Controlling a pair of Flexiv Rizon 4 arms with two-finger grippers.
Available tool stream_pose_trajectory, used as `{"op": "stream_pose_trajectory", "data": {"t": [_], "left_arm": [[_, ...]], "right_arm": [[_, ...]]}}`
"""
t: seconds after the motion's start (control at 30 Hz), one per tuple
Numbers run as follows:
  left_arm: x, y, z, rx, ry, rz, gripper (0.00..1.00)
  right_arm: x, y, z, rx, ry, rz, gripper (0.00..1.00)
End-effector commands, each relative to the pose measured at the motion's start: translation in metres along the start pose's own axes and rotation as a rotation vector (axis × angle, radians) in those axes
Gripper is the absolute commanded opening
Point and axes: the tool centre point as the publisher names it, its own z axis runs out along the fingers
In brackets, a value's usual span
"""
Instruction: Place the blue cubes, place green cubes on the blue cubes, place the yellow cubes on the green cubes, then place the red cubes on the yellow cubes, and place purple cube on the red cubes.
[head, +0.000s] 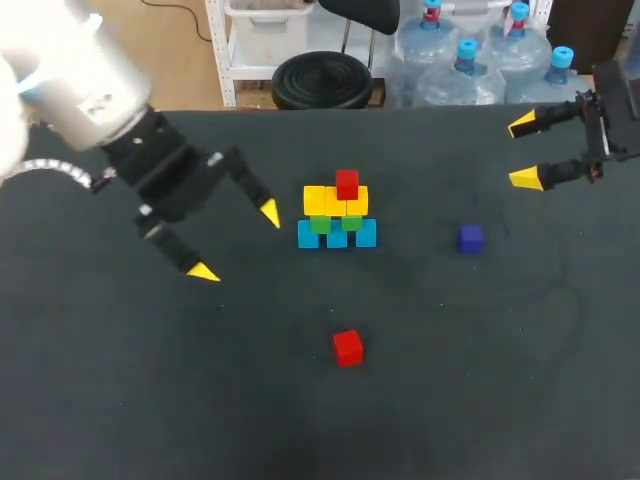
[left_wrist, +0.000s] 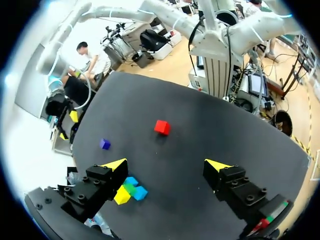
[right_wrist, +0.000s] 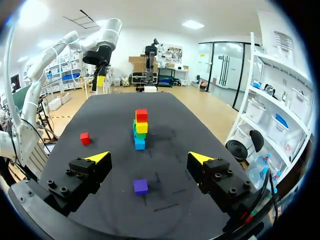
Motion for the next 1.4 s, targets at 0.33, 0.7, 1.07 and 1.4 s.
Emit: {"op": "stream_pose_trajectory", "data": {"t": [0.33,0.7,1.07,1.4], "left_arm": [[-0.028,0.029,0.055,0.140,0.121,-0.074,1.00],[-0.044,0.034,0.091,0.238,0.181,0.048,1.00],[-0.044,0.025,0.119,0.344,0.208,0.091,1.00],[-0.046,0.026,0.136,0.378,0.177,0.105,1.00]], "right_arm": [[0.000,0.000,0.001,0.000,-0.001,-0.001,1.00],[0.000,0.000,0.001,0.000,-0.001,-0.001,1.00],[0.000,0.000,0.001,0.000,-0.001,-0.001,1.00],[0.000,0.000,0.001,0.000,-0.001,-0.001,1.00]]}}
